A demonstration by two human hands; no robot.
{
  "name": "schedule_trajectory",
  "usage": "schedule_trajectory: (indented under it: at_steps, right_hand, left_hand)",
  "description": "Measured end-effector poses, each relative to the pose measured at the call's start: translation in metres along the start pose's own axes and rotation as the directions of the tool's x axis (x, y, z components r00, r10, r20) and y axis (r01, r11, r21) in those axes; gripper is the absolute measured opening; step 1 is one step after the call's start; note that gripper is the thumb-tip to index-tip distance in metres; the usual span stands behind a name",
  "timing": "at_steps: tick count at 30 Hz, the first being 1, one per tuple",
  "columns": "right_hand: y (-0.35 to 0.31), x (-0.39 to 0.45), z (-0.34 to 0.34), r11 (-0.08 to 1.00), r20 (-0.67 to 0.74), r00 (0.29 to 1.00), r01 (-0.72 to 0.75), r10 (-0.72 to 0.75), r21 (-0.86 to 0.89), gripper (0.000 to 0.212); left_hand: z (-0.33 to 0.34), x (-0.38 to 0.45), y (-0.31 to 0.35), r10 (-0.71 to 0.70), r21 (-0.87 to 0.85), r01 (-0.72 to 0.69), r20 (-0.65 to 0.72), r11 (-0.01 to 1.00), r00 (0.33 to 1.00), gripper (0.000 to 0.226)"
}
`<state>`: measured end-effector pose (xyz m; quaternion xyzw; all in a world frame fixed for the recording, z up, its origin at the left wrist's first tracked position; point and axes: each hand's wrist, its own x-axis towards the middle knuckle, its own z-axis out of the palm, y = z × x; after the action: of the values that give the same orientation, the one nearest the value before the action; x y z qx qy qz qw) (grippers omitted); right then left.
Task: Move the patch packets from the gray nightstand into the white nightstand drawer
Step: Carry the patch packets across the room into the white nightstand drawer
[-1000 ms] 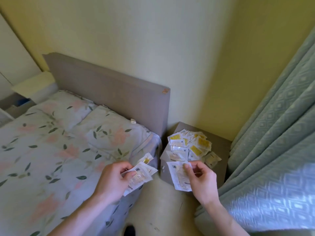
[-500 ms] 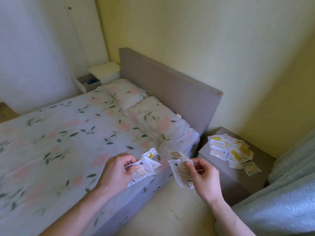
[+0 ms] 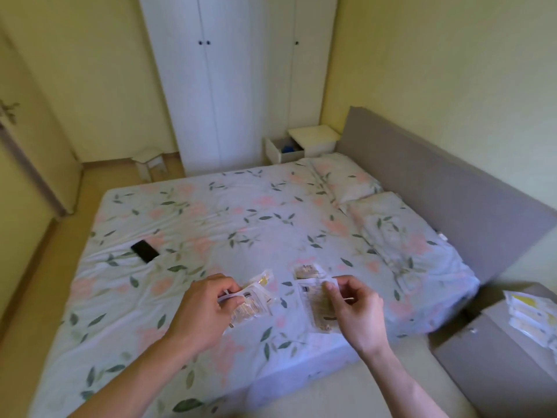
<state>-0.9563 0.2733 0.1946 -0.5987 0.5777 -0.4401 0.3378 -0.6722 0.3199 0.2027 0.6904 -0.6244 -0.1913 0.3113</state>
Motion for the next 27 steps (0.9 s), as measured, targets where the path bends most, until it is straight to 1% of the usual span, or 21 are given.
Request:
schedule_trajectory:
  at_steps: [4,9,12,15,18,20,24,27]
  right_hand:
    - [-0.046,0.007,0.070,0.999,0.097,0.994,0.042,-0.043,0.012,0.014]
    - [-0.085,0.021,0.163,0.995,0.193,0.977,0.081,-0.090,0.052,0.013]
    - [-0.104,0.032,0.230,0.993,0.231,0.969,0.073,-0.092,0.092,0.014]
    - [-0.122,0.043,0.307,0.990,0.245,0.967,0.037,-0.071,0.138,0.014]
    - [-0.150,0.048,0.388,0.982,0.279,0.957,0.024,-0.077,0.190,0.015]
    - [-0.174,0.048,0.440,0.979,0.324,0.942,0.027,-0.093,0.202,0.014]
    - [-0.219,0.040,0.524,0.978,0.413,0.896,0.097,-0.165,0.183,0.014]
    - [-0.244,0.031,0.576,0.981,0.428,0.888,0.116,-0.171,0.153,0.014]
  left_hand:
    - [-0.062,-0.002,-0.043,-0.029,-0.012,0.028,-0.078,1.000,0.997,0.027]
    - [-0.131,0.007,-0.108,-0.104,-0.047,0.098,-0.156,0.994,0.982,0.020]
    - [-0.173,0.017,-0.154,-0.126,-0.008,0.127,-0.183,0.992,0.975,0.025]
    - [-0.224,0.029,-0.197,-0.169,0.038,0.180,-0.197,0.983,0.966,0.025]
    - [-0.278,0.030,-0.241,-0.243,-0.039,0.240,-0.236,0.970,0.941,0.023]
    - [-0.313,0.025,-0.276,-0.275,-0.030,0.278,-0.288,0.960,0.917,0.024]
    - [-0.373,0.011,-0.346,-0.345,-0.036,0.357,-0.357,0.933,0.868,0.023]
    - [-0.414,0.012,-0.395,-0.340,-0.038,0.351,-0.366,0.936,0.866,0.023]
